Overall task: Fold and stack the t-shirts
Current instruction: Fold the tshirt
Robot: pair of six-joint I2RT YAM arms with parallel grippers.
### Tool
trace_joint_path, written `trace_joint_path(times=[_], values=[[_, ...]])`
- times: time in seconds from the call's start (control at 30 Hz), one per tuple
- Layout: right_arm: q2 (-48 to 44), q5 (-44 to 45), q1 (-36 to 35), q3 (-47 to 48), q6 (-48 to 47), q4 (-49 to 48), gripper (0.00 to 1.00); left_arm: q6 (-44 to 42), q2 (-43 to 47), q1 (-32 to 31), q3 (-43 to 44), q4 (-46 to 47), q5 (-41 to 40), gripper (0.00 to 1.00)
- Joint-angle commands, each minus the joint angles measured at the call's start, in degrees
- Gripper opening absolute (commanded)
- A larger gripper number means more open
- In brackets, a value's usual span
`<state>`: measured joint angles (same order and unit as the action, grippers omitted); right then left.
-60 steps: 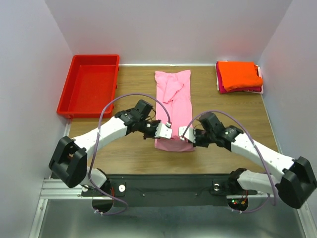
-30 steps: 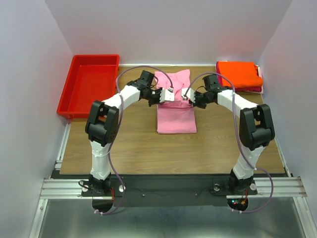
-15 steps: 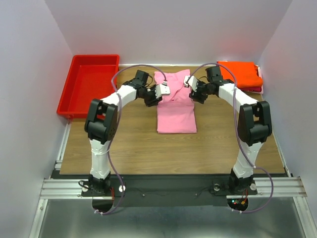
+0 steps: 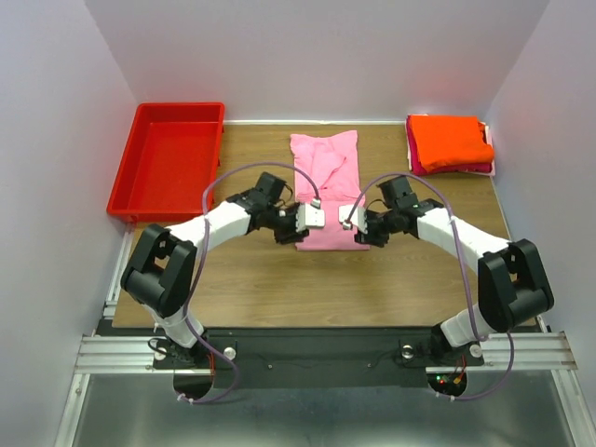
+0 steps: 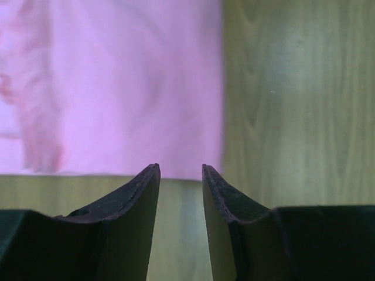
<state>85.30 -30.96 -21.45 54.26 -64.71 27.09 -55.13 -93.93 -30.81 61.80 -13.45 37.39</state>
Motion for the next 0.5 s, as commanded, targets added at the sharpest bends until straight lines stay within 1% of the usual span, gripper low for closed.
trace_joint_path(times=[0.0,0.13,0.27,0.47], values=[[1.27,2.65,-1.39,-2.05,0.19,-1.68,0.45,2.66,1.82,-3.02,-4.84,5.17,-2.57,0.47],[2.24,4.15,-2.01,-3.37,0.81,-3.62,0.44,1.35,1.30,-5.48,-8.27,9.40,-7.93,0.47],[2.24,4.50,-2.89,-5.30,1.34,-5.64,0.43,1.69,-1.07,-5.67,-8.98,10.73,-10.05,0.47],[4.35,6.52,-3.33,-7.68,0.81,-8.19,0.42,1.87,-2.83,-5.84,-8.80,11.17,-10.40,0.46]])
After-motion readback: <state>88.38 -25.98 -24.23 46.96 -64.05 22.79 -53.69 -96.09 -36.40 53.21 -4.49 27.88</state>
